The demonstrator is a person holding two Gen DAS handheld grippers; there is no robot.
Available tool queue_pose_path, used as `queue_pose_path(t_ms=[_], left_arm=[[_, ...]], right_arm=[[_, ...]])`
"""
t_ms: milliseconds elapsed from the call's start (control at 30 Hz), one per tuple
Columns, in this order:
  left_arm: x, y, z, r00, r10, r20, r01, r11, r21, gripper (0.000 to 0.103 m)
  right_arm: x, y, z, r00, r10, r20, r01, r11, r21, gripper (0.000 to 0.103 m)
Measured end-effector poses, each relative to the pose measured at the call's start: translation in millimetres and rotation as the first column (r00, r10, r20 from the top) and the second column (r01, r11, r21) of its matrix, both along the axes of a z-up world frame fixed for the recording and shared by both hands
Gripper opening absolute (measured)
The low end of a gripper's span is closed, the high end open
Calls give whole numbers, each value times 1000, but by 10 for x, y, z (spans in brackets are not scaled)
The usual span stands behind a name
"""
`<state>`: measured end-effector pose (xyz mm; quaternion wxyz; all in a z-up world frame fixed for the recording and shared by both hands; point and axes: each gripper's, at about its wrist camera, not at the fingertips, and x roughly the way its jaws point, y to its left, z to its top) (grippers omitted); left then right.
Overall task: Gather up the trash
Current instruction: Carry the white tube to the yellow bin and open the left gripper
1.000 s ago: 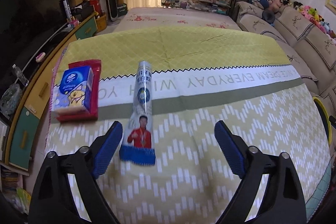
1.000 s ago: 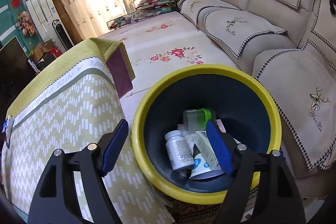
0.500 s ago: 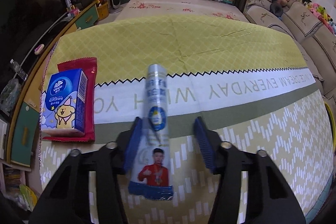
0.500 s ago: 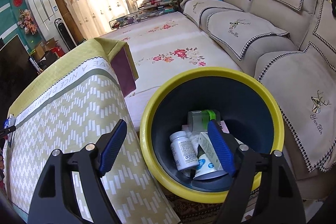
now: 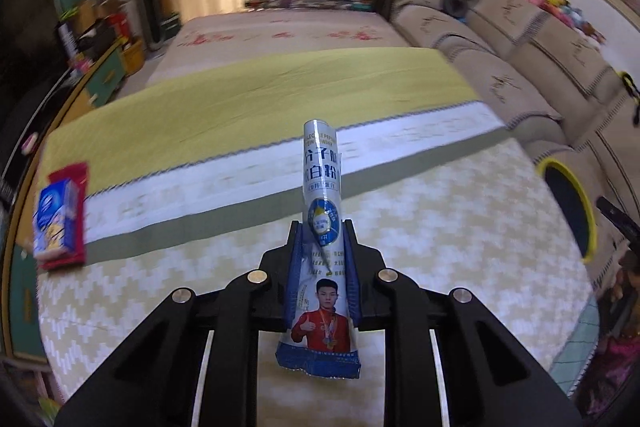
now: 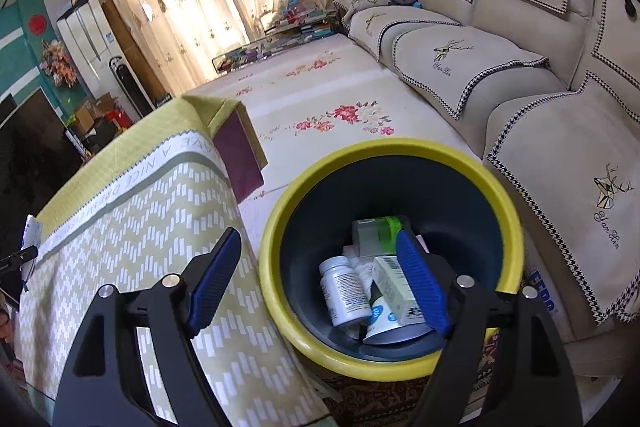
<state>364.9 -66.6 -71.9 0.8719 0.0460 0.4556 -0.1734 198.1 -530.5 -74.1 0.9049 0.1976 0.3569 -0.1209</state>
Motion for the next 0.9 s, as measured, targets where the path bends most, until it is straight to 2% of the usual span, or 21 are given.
queue_pose_path(t_ms=[100,200,300,433,633,767,833,900], left_arm=[[-104,-602,111,994,-110,4,110,994,-9,20],[-287,-1265,159,973,-232,9,232,973,-14,20],[-433,-1920,174,940,-340,9,341,940,-35,20],[-619,-2811,105,884,-467,-1,466,883,-53,20],[-796,-3972,-68,815,-578,-33,577,816,-41,20],[-811,-4536,-241,794,-605,-65,604,796,-35,22],[-802,-4726,-299,798,-599,-67,599,800,-19,27],[-793,-4822,-344,808,-585,-65,586,810,-7,59]], right_arm=[[-136,-119,29,1000,-22,17,22,1000,5,76],[-321,-284,48,998,-56,30,56,998,16,78],[-462,-416,59,995,-87,47,85,996,29,78],[-656,-593,60,990,-129,58,127,992,22,78],[-924,-866,27,981,-186,63,184,982,35,78],[-1085,-996,-11,974,-218,63,215,975,52,78],[-1153,-1047,-20,970,-233,63,230,972,57,79],[-1202,-1078,-17,968,-243,65,239,969,63,80]])
